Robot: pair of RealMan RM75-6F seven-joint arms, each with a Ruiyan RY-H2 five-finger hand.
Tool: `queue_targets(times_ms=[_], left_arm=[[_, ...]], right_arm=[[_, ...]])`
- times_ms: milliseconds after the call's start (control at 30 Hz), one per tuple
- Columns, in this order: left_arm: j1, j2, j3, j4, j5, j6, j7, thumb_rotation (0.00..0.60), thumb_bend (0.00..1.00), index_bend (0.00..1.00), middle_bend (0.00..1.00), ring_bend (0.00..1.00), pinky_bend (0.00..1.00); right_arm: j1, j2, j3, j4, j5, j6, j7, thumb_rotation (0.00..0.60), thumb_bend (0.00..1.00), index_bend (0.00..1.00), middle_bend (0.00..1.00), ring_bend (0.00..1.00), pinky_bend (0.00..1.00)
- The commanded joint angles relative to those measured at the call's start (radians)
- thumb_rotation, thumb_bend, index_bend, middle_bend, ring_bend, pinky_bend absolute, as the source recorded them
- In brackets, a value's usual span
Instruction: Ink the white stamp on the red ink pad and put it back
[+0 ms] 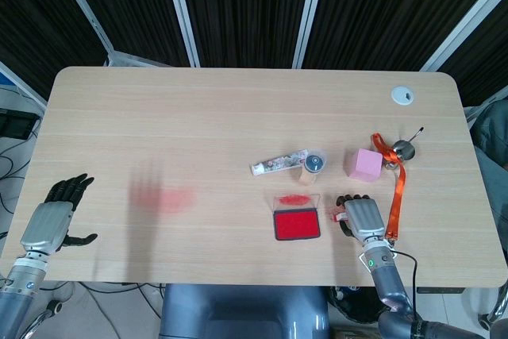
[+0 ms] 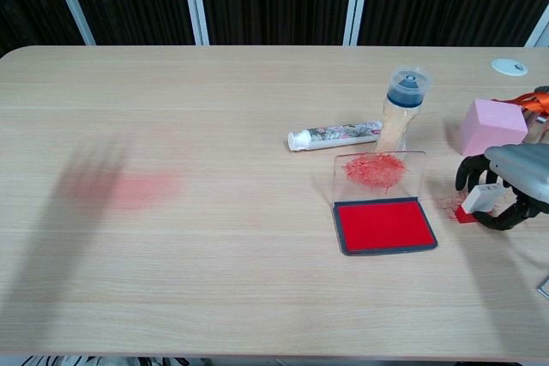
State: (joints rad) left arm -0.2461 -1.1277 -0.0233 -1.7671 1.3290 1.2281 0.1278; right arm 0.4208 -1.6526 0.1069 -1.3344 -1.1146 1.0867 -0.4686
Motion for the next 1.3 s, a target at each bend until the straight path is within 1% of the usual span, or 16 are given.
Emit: queue_targets(times_ms=[33,267,500,733,933,1033,1067,1100,1200,1267,1300], left_arm=[[0.000,0.000,0.000,0.000,0.001,0.000,0.000,0.600,0.00,0.00,0.00,0.00,0.00],[0.000,0.000,0.000,-0.001,0.001,0.001,0.000,0.600,0.01,0.00,0.00,0.00,0.00],[0.001,0.000,0.000,0.000,0.003,0.002,-0.003,0.600,0.00,0.00,0.00,0.00,0.00],[0.001,0.000,0.000,0.001,0.004,0.003,-0.002,0.600,0.00,0.00,0.00,0.00,0.00],[0.001,-0.001,0.000,0.002,0.008,0.007,0.000,0.600,0.01,0.00,0.00,0.00,0.00],[0.002,-0.001,0.000,0.003,0.014,0.012,0.002,0.600,0.01,0.00,0.00,0.00,0.00],[0.003,-0.001,0.000,0.004,0.016,0.014,0.002,0.600,0.00,0.00,0.00,0.00,0.00],[0.004,-0.001,0.000,0.005,0.019,0.017,0.002,0.600,0.00,0.00,0.00,0.00,0.00],[0.005,-0.002,0.002,0.009,0.026,0.022,0.005,0.600,0.00,0.00,0.00,0.00,0.00],[0.005,-0.001,0.003,0.013,0.029,0.025,0.015,0.600,0.00,0.00,0.00,0.00,0.00],[0.006,-0.002,0.003,0.016,0.032,0.029,0.022,0.600,0.00,0.00,0.00,0.00,0.00]], right_arm=[[-0.001,0.002,0.000,-0.005,0.005,0.001,-0.006,0.600,0.32,0.33,0.33,0.33,0.34],[-0.003,0.004,0.001,-0.019,0.013,0.011,-0.019,0.600,0.31,0.29,0.27,0.30,0.32],[-0.004,0.007,0.002,-0.032,0.010,0.027,-0.031,0.600,0.30,0.27,0.25,0.29,0.32],[-0.010,0.033,-0.006,-0.064,0.018,0.041,-0.069,0.600,0.26,0.22,0.17,0.20,0.30],[-0.031,0.113,-0.016,-0.159,-0.009,0.099,-0.100,0.600,0.22,0.18,0.12,0.14,0.28],[-0.048,0.175,-0.027,-0.216,-0.042,0.138,-0.107,0.600,0.20,0.13,0.09,0.10,0.27],[-0.055,0.199,-0.031,-0.234,-0.054,0.151,-0.106,0.600,0.19,0.10,0.06,0.08,0.26],[-0.066,0.230,-0.036,-0.258,-0.072,0.171,-0.101,0.600,0.18,0.07,0.03,0.05,0.24],[-0.093,0.298,-0.049,-0.302,-0.120,0.220,-0.080,0.600,0.14,0.00,0.00,0.00,0.22],[-0.116,0.346,-0.061,-0.322,-0.168,0.264,-0.055,0.600,0.13,0.00,0.00,0.00,0.22],[-0.137,0.374,-0.067,-0.330,-0.196,0.303,-0.034,0.600,0.12,0.00,0.00,0.00,0.21]])
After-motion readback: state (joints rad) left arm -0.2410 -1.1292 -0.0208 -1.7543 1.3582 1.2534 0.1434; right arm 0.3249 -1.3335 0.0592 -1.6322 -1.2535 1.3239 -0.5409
